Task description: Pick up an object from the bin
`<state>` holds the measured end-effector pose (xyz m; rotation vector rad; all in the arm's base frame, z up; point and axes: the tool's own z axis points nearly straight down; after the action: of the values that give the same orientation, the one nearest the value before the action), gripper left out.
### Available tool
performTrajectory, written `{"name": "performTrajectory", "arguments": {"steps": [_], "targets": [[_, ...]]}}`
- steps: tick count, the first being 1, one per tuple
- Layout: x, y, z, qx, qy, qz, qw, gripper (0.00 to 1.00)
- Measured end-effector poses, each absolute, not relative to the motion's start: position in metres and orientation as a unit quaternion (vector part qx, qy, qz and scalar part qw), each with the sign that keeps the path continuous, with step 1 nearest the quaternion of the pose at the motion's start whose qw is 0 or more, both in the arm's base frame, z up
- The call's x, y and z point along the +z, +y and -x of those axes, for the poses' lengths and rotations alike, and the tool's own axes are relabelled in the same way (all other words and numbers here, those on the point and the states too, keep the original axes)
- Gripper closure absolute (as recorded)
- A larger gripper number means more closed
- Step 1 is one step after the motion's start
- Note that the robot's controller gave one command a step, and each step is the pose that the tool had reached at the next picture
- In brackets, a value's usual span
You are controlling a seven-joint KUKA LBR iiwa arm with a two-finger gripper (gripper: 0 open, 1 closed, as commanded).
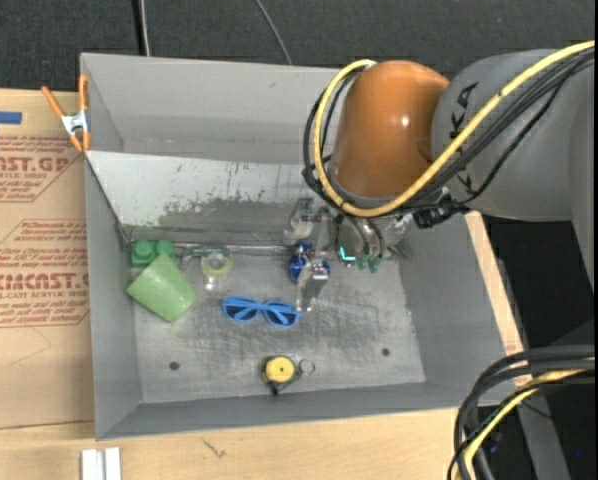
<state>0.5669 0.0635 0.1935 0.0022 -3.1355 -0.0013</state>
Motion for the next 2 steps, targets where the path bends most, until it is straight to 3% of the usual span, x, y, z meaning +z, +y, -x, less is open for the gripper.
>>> {"name": "performTrajectory", "arguments": {"steps": [1,2], "targets": [[0.073,0.083,-0.577,0.000,-0.999,-0.036,-0.004,0.00],[0.100,0.090,-0.554,-0.001,-0.998,0.062,-0.001,0.00]]}}
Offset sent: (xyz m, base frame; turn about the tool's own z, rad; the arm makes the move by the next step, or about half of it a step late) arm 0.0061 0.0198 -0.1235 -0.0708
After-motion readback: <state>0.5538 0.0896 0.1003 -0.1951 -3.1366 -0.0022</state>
